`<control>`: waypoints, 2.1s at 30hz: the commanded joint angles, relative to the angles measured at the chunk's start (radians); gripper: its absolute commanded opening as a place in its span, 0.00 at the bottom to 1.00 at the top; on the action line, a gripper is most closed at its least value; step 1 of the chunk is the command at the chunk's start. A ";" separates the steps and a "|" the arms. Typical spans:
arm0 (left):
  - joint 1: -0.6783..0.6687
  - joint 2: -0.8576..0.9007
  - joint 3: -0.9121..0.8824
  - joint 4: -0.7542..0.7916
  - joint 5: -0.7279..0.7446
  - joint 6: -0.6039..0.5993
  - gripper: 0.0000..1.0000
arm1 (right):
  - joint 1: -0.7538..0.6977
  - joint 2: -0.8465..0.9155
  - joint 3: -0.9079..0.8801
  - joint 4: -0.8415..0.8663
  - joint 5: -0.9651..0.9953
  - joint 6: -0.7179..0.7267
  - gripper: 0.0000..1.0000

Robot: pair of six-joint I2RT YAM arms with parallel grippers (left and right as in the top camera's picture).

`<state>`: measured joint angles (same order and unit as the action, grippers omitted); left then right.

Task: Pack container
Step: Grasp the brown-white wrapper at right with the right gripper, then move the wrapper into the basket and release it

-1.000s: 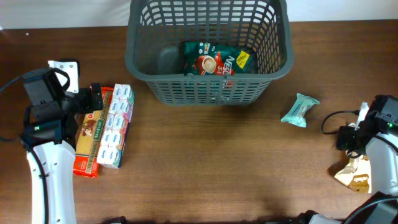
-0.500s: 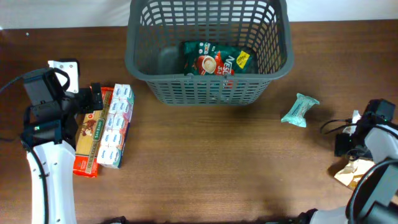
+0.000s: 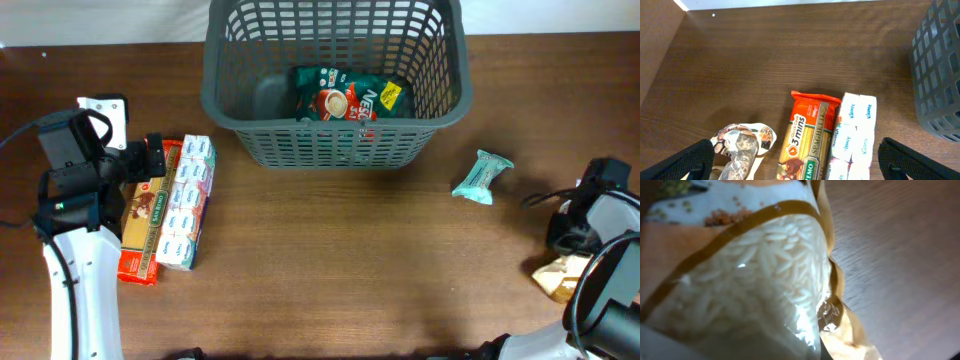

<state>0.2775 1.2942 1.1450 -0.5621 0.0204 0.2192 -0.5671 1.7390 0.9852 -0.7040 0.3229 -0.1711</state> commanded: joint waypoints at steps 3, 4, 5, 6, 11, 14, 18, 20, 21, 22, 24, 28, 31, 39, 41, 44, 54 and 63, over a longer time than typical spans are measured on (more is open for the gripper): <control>0.005 0.003 0.016 0.000 0.014 -0.009 0.99 | 0.026 -0.045 0.313 -0.173 -0.267 0.145 0.03; 0.005 0.003 0.016 0.000 0.014 -0.009 0.99 | 0.031 -0.052 0.399 -0.227 -0.303 0.167 0.03; 0.005 0.003 0.016 0.000 0.014 -0.009 0.99 | 0.037 -0.057 0.497 -0.285 -0.348 0.177 0.04; 0.005 0.003 0.016 0.000 0.014 -0.009 0.99 | 0.045 -0.058 0.592 -0.336 -0.392 0.177 0.04; 0.005 0.003 0.016 0.000 0.014 -0.009 0.99 | 0.155 -0.058 1.048 -0.496 -0.543 0.169 0.04; 0.005 0.003 0.016 0.000 0.014 -0.009 0.99 | 0.290 -0.058 1.235 -0.514 -0.575 0.079 0.04; 0.005 0.003 0.016 0.000 0.014 -0.009 0.99 | 0.567 -0.057 1.361 -0.496 -0.574 -0.144 0.04; 0.005 0.003 0.016 0.000 0.014 -0.009 0.99 | 0.698 -0.048 1.361 -0.450 -0.573 -0.245 0.04; 0.005 0.003 0.016 0.000 0.014 -0.009 0.99 | 0.746 -0.037 1.360 -0.431 -0.571 -0.285 0.04; 0.005 0.003 0.016 0.000 0.014 -0.009 0.99 | 0.787 -0.021 1.358 -0.412 -0.563 -0.315 0.03; 0.005 0.003 0.016 0.000 0.014 -0.009 0.99 | 0.857 0.024 1.358 -0.369 -0.522 -0.371 0.03; 0.005 0.003 0.016 0.000 0.014 -0.009 0.99 | 0.932 0.167 1.358 -0.260 -0.422 -0.424 0.03; 0.005 0.003 0.016 0.000 0.014 -0.009 0.99 | 0.933 0.280 1.358 -0.222 -0.423 -0.423 0.04; 0.005 0.003 0.016 0.000 0.014 -0.009 0.99 | 0.933 0.471 1.358 -0.234 -0.423 -0.367 0.04; 0.005 0.003 0.016 0.000 0.014 -0.009 0.99 | 0.933 0.483 1.358 -0.243 -0.424 -0.366 0.04; 0.005 0.003 0.016 0.000 0.014 -0.009 0.99 | 0.932 0.492 1.358 -0.249 -0.424 -0.362 0.03; 0.005 0.003 0.016 0.000 0.014 -0.009 0.99 | 0.932 0.383 1.435 -0.377 -0.303 -0.154 0.68; 0.005 0.003 0.016 0.000 0.014 -0.009 0.99 | 0.821 0.114 1.511 -0.523 -0.016 -0.047 0.72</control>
<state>0.2775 1.2945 1.1450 -0.5621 0.0235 0.2192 0.3344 1.9705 2.4710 -1.2144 0.2047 -0.2882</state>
